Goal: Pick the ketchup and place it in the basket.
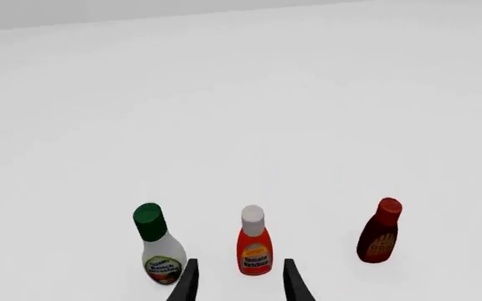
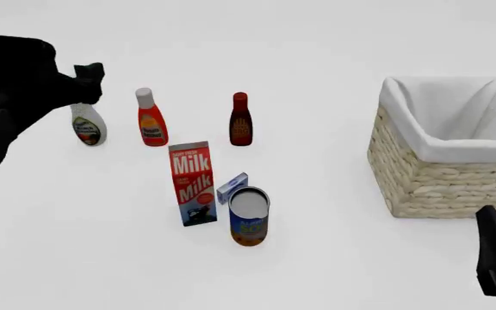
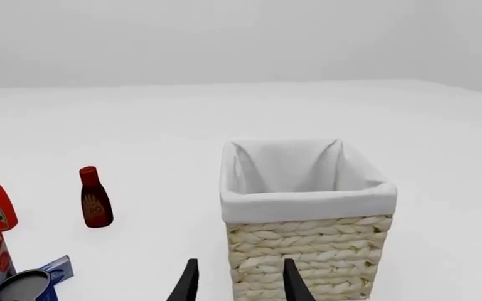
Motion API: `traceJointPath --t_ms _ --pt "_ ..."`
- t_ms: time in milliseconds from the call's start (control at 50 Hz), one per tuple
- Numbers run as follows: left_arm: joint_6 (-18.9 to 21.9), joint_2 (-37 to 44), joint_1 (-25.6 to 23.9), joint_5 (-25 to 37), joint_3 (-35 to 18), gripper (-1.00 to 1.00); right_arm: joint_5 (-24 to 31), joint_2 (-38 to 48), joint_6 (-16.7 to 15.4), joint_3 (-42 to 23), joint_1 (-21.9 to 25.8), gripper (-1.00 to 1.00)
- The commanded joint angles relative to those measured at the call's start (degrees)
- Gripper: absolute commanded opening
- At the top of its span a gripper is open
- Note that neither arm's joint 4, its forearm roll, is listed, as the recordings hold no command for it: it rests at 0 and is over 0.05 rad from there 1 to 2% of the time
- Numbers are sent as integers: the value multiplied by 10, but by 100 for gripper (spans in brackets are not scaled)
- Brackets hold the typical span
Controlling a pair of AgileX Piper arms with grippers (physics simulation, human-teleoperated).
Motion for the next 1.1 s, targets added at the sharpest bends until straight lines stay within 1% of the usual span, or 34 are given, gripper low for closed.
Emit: traceJointPath --t_ms 20,160,180,200,220,240,400,420,520,760,1100 --pt "11 79 12 53 -98 100 2 0 -3 0 2 100" --pt "18 117 12 85 -155 100 4 0 -6 2 4 100" --pt "15 123 13 91 -163 100 4 0 -7 2 5 100" --pt "2 138 16 107 -178 100 4 0 -7 3 5 100" --pt "2 138 16 107 -179 100 4 0 -7 3 5 100" --pt "16 143 21 106 -183 100 5 0 -7 2 5 100" --pt "16 143 21 106 -183 100 5 0 -7 2 5 100" --pt "22 173 11 126 -225 100 9 0 -7 1 6 100" --pt "19 185 4 127 -232 100 9 0 -7 3 7 100" --pt "10 229 -7 144 -276 100 10 0 -5 3 8 100" --pt "2 277 -15 139 -307 100 12 0 -1 4 8 100"
